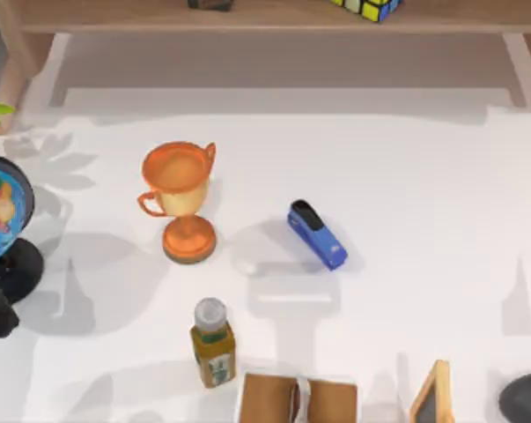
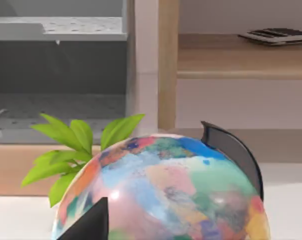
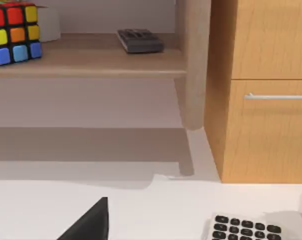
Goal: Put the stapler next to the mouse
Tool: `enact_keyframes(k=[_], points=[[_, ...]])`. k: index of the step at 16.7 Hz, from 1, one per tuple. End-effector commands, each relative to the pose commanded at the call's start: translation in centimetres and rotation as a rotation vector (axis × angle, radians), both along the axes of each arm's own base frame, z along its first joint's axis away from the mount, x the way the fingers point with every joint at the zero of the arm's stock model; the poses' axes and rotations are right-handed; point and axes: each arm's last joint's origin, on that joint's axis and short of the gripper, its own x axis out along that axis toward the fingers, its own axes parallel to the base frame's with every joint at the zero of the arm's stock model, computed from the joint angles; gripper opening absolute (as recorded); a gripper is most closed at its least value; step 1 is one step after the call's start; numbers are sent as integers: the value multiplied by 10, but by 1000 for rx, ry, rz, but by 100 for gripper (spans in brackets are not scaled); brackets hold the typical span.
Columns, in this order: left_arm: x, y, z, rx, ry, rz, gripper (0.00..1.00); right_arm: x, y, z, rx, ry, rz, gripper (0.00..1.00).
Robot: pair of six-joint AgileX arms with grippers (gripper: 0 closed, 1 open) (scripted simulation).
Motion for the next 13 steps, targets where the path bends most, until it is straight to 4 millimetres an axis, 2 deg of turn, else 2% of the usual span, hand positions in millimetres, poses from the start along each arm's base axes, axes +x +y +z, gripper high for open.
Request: enact_keyframes(k=[4,8,11,13], points=[[0,0,0,0,0,0,100,0,2,5,-3,17,19,100],[0,0,0,0,0,0,100,6,11,36,-23,132,115,100],[0,0,0,0,0,0,100,24,24,66,-58,319,217,100],[0,0,0,0,0,0,100,47,38,83,-96,486,285,100]])
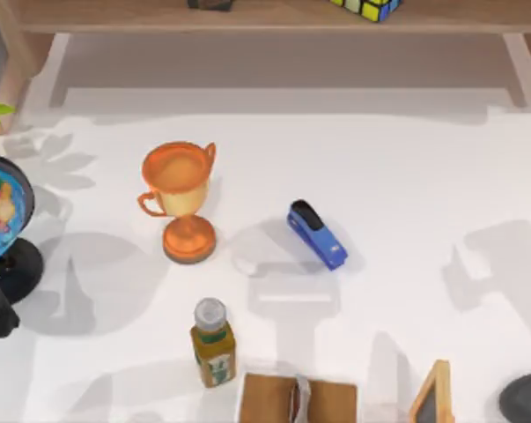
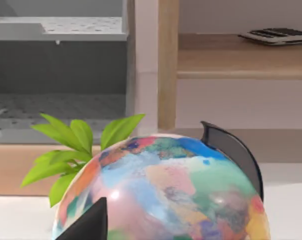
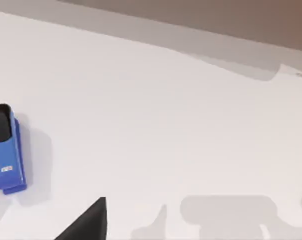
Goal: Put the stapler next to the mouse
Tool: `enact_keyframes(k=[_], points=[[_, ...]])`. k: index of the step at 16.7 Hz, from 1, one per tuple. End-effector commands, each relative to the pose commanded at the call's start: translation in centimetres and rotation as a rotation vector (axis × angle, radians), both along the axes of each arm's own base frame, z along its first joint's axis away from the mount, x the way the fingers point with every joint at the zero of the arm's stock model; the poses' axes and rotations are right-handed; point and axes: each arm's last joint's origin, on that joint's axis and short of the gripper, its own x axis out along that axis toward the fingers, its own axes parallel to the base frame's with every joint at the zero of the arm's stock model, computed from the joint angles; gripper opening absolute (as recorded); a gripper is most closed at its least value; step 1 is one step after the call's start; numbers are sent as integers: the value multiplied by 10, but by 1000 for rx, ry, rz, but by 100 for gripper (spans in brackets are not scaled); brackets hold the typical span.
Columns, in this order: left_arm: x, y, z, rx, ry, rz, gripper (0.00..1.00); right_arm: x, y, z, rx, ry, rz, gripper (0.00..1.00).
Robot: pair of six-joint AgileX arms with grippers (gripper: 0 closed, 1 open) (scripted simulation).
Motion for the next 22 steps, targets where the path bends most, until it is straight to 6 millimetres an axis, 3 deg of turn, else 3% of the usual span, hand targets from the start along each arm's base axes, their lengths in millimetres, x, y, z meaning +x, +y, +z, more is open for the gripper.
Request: enact_keyframes(k=[3,5,9,12,17,22], points=[[0,0,0,0,0,0,100,45,31,13,-97,278,100,100],[0,0,0,0,0,0,100,78,57,11,-177,465,157,100],[0,0,0,0,0,0,100,139,117,-14,-340,780,239,100],[0,0,0,0,0,0,100,175,160,-39,-431,929,269,100],[0,0,0,0,0,0,100,217,215,-72,-479,1005,275,100],[0,0,0,0,0,0,100,232,240,-79,-458,981,277,100]])
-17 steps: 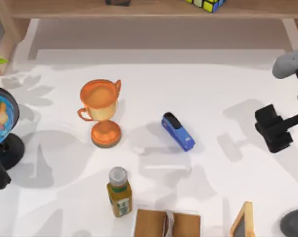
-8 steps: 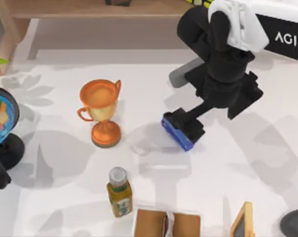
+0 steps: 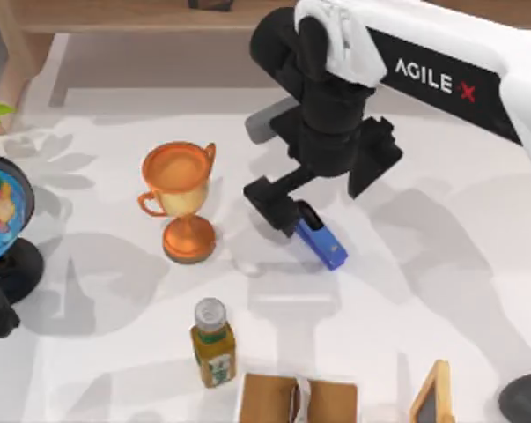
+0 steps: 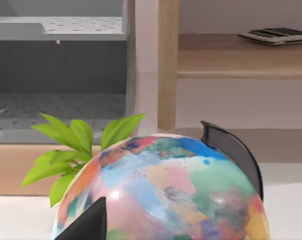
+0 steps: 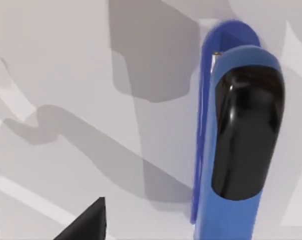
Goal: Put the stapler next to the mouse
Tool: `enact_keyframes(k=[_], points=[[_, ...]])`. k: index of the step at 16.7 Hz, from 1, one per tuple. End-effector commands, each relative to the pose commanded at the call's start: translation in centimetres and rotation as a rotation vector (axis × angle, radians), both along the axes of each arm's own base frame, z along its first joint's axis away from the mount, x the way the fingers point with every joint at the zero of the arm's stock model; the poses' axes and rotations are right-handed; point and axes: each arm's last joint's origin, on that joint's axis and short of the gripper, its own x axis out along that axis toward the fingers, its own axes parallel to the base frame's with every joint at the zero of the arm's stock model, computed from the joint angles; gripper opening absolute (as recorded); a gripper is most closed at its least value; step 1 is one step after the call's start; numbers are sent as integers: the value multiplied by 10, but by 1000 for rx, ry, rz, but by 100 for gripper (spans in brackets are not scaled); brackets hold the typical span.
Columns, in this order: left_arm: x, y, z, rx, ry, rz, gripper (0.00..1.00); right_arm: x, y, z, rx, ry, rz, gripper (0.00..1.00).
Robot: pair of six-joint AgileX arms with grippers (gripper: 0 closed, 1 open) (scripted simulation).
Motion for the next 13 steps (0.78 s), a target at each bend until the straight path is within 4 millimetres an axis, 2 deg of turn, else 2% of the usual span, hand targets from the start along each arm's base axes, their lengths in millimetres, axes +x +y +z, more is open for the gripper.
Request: enact_keyframes(k=[6,13], points=[[0,0,0,0,0,0,100,2,-2,0,2,-2,-4,100],[0,0,0,0,0,0,100,1,1,-48,2,-2,0,100]])
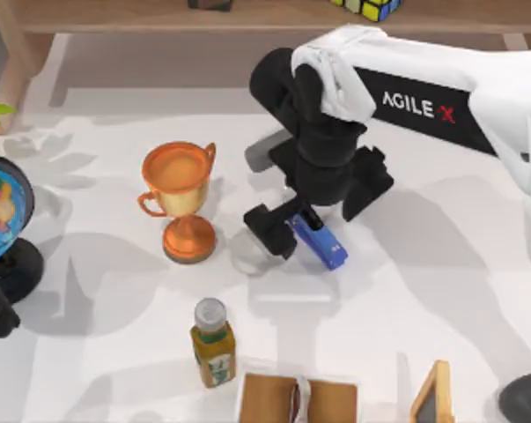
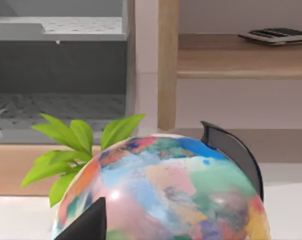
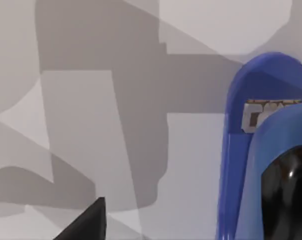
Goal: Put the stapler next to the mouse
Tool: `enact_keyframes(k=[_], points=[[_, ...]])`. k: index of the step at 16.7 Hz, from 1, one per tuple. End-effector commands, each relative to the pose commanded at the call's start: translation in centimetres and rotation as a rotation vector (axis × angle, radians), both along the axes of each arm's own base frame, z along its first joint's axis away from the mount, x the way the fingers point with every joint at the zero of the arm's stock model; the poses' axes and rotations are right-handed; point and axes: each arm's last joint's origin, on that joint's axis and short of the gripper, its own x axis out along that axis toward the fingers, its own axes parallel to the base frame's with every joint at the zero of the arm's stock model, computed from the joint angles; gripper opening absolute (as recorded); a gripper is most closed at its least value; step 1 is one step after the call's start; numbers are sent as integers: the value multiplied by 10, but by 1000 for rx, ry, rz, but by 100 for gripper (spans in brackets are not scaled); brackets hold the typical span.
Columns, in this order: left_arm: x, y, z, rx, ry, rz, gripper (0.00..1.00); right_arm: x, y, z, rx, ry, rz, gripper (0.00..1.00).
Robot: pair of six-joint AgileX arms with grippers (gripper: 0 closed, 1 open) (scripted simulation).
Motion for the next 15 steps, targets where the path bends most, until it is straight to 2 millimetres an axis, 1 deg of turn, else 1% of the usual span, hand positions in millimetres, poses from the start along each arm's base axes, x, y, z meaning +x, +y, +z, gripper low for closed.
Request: enact_keyframes(k=[4,15], points=[[0,0,0,0,0,0,100,0,0,-2,0,0,0,100],[0,0,0,0,0,0,100,0,0,-2,0,0,0,17]])
